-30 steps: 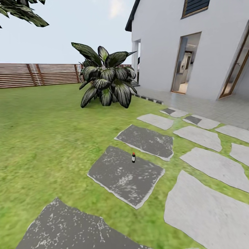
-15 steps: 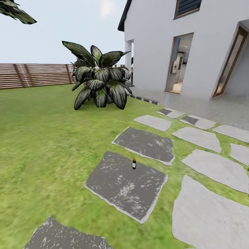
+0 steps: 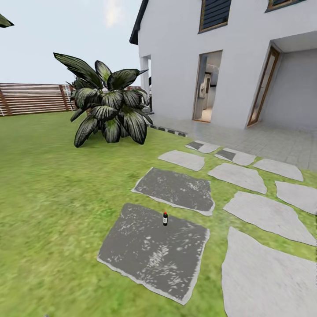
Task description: In the garden, pick up the pesticide atomizer on the floor and spray pesticide onto both trees until each tree trunk is fully covered.
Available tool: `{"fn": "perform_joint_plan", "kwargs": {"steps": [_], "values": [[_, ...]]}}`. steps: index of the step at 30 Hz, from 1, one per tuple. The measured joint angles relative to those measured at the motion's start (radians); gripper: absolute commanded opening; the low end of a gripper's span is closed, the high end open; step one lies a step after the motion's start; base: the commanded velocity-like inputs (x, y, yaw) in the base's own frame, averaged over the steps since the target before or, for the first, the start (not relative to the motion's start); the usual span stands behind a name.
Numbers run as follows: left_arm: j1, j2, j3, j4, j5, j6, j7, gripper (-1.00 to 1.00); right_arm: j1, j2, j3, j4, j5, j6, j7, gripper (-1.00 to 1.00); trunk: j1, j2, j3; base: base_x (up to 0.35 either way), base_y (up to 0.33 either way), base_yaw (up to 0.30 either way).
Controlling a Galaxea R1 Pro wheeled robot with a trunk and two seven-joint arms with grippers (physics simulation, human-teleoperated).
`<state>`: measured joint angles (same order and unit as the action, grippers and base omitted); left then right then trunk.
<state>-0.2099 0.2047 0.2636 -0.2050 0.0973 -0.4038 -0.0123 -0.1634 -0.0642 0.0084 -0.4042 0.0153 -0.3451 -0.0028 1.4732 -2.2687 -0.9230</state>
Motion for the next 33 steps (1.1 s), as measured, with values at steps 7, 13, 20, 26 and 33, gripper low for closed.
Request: {"fn": "perform_joint_plan", "kwargs": {"steps": [7, 13, 20, 26, 33], "values": [[0.000, 0.000, -0.001, 0.000, 0.000, -0.001, 0.000, 1.00, 0.000, 0.000, 0.000, 0.000, 0.000, 0.000, 0.000, 1.00, 0.000, 0.000, 0.003, 0.272, 0.244, -0.254], [0.000, 0.001, -0.001, 0.000, 0.000, -0.001, 0.000, 1.00, 0.000, 0.000, 0.000, 0.000, 0.000, 0.000, 0.000, 1.00, 0.000, 0.000, 0.005, 0.253, 0.251, -0.254], [0.000, 0.001, -0.001, 0.000, 0.000, -0.001, 0.000, 1.00, 0.000, 0.000, 0.000, 0.000, 0.000, 0.000, 0.000, 1.00, 0.000, 0.000, 0.006, 0.243, 0.263, -0.112], [0.000, 0.001, -0.001, 0.000, 0.000, -0.001, 0.000, 1.00, 0.000, 0.000, -0.001, 0.000, 0.000, 0.000, 0.000, 1.00, 0.000, 0.000, 0.007, 0.240, 0.268, -0.006], [0.000, 0.001, -0.001, 0.000, 0.000, -0.001, 0.000, 1.00, 0.000, 0.000, -0.001, 0.000, 0.000, 0.000, 0.000, 1.00, 0.000, 0.000, 0.007, 0.240, 0.269, 0.000]]}}
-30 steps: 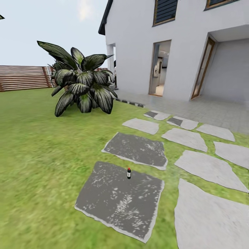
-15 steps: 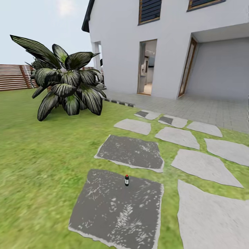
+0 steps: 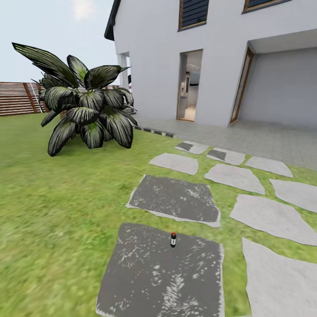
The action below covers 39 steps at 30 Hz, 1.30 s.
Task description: In the garden, pick up the pesticide atomizer on the floor and spray pesticide onto both trees until each tree trunk is fully covered.
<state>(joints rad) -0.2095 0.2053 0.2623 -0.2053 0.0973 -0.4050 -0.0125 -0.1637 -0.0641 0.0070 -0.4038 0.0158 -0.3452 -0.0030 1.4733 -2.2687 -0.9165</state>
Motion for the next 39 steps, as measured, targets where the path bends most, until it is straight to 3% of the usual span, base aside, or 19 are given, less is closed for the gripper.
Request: {"fn": "perform_joint_plan", "kwargs": {"steps": [11, 23, 39], "values": [[0.000, 0.000, 0.000, 0.000, 0.000, 0.000, 0.000, 1.00, 0.000, 0.000, 0.000, 0.000, 0.000, 0.000, 0.000, 1.00, 0.000, 0.000, 0.000, 0.240, 0.270, -0.006], [0.000, 0.000, 0.000, 0.000, 0.000, 0.000, 0.000, 1.00, 0.000, 0.000, 0.000, 0.000, 0.000, 0.000, 0.000, 1.00, 0.000, 0.000, 0.008, 0.235, 0.278, -0.160], [0.000, 0.000, 0.001, 0.000, 0.000, 0.000, 0.000, 1.00, 0.000, 0.001, 0.001, -0.002, -0.002, 0.000, 0.000, 1.00, 0.000, 0.000, 0.009, 0.232, 0.280, -0.010]]}}
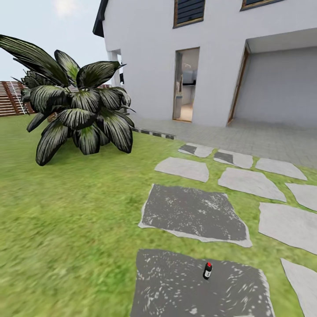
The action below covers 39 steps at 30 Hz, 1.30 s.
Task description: In the garden, pick up the pesticide atomizer on the floor and spray pesticide onto both trees until each tree trunk is fully covered.
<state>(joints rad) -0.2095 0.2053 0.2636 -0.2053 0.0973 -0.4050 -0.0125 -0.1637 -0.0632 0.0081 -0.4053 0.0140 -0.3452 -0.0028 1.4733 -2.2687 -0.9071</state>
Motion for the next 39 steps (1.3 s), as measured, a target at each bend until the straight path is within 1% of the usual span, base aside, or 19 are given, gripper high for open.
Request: {"fn": "perform_joint_plan", "kwargs": {"steps": [3, 24, 32, 39], "values": [[0.000, 0.000, 0.000, 0.000, 0.000, 0.000, 0.000, 1.00, 0.000, 0.000, -0.001, 0.000, 0.000, 0.000, 0.000, 1.00, 0.000, 0.000, 0.000, 0.232, 0.280, -0.143], [0.000, 0.000, 0.000, 0.000, 0.000, 0.001, 0.000, 1.00, 0.000, 0.000, -0.001, 0.001, 0.000, 0.000, 0.000, 1.00, 0.000, 0.000, 0.000, 0.226, 0.281, -0.264], [0.000, 0.000, -0.001, 0.000, 0.000, 0.001, 0.000, 1.00, 0.000, 0.000, -0.001, 0.001, 0.000, 0.000, 0.000, 1.00, 0.000, 0.000, 0.000, 0.148, 0.302, -0.266], [0.000, 0.000, 0.000, 0.000, 0.000, 0.001, 0.000, 1.00, 0.000, 0.000, -0.001, 0.001, 0.000, 0.000, 0.000, 1.00, 0.000, 0.000, 0.000, 0.074, 0.305, -0.266]]}}
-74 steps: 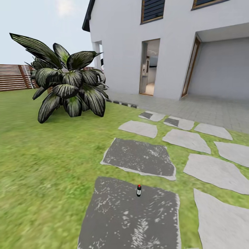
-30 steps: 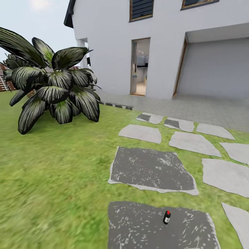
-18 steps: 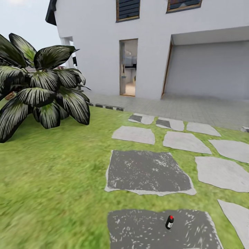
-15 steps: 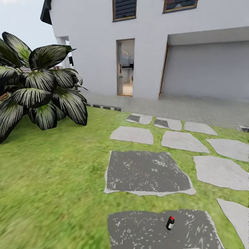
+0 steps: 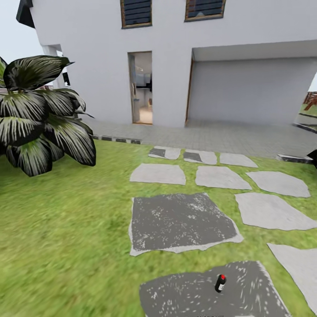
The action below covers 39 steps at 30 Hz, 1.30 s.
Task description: In the garden, pick up the pesticide atomizer on the floor and spray pesticide onto both trees until each tree trunk is fully covered.
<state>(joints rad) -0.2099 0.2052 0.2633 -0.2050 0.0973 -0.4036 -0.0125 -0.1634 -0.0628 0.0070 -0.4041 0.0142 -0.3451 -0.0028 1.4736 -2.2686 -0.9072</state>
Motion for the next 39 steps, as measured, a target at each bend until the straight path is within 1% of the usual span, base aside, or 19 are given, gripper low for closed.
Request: {"fn": "perform_joint_plan", "kwargs": {"steps": [9, 15, 39], "values": [[0.000, 0.000, -0.001, 0.000, 0.000, 0.000, 0.000, 1.00, 0.000, 0.000, 0.000, 0.000, 0.000, 0.000, 0.000, 1.00, 0.000, 0.000, 0.000, 0.010, 0.305, -0.292], [0.000, 0.000, 0.000, 0.000, 0.000, 0.000, 0.000, 1.00, 0.000, 0.000, -0.001, 0.000, 0.000, 0.000, 0.000, 1.00, 0.000, 0.000, 0.000, 0.100, 0.305, -0.300], [0.000, 0.001, 0.001, 0.000, 0.000, 0.000, 0.000, 1.00, 0.000, -0.001, -0.001, 0.000, 0.000, 0.000, 0.000, 1.00, 0.000, 0.000, 0.000, 0.202, 0.275, -0.300]]}}
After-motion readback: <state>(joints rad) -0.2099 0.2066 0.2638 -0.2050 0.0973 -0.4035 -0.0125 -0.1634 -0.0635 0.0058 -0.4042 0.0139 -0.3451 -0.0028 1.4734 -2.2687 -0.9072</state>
